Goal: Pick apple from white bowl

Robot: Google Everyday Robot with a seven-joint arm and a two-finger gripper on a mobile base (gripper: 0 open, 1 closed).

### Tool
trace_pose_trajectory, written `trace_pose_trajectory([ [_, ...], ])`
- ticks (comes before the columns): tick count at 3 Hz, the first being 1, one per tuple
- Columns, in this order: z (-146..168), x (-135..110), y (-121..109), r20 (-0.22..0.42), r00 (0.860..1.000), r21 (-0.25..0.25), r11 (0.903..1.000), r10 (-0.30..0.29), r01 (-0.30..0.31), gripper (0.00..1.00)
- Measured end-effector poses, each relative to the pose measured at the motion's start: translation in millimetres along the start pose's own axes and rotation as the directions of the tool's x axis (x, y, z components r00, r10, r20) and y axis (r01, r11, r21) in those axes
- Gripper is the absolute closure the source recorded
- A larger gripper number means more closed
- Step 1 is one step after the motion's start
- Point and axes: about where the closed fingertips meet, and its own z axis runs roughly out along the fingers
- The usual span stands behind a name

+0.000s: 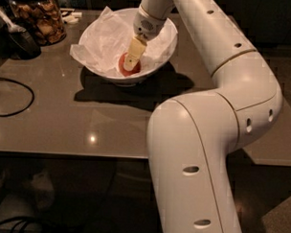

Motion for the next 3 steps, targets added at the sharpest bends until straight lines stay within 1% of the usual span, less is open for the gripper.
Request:
trace_pose_trajectory([
  [2,11,2,-4,0.002,1.000,-0.016,0.9998,0.009,-0.009,0.22],
  [3,18,6,-5,0.005,1.000,-0.028,0.9994,0.022,-0.021,0.24],
])
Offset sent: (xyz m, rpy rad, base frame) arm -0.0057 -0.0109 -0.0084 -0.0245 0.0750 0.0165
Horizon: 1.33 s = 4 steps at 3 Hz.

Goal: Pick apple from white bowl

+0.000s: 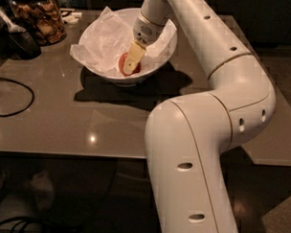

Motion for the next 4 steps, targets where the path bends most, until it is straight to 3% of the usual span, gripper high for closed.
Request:
trace_pose_trajectory([
  [1,6.7,2.6,-0.9,0.003,1.000,-0.014,0.9999,0.007,-0.006,0.23],
  [2,6.9,2.7,-1.0,0.003,1.000,-0.015,0.9999,0.007,-0.007,0.41],
  [4,6.9,2.7,-1.0,0.003,1.000,-0.015,0.9999,0.007,-0.007,0.87],
])
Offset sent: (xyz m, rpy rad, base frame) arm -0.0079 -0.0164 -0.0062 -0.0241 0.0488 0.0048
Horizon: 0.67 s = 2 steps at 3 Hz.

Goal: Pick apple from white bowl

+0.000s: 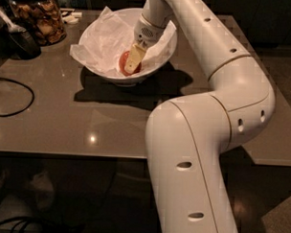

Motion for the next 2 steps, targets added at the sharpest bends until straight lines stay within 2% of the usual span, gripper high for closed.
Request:
trace_pose_trajectory([
  [1,0.0,0.0,0.0,0.000,1.000,0.000,1.0000,0.000,0.000,1.00],
  [2,0.0,-0.1,0.0,0.000,1.000,0.000,1.0000,0.000,0.000,1.00],
])
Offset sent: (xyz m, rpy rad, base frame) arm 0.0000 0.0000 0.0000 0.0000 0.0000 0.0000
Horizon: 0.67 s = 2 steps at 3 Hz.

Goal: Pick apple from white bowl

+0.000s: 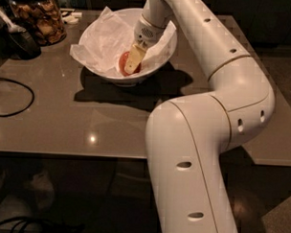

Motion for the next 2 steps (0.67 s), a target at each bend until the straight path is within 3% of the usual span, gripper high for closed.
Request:
trace_pose_trajectory([
  [2,-24,-31,8,0.038,0.998,0.038,0.9980,-0.051,0.049,1.00],
])
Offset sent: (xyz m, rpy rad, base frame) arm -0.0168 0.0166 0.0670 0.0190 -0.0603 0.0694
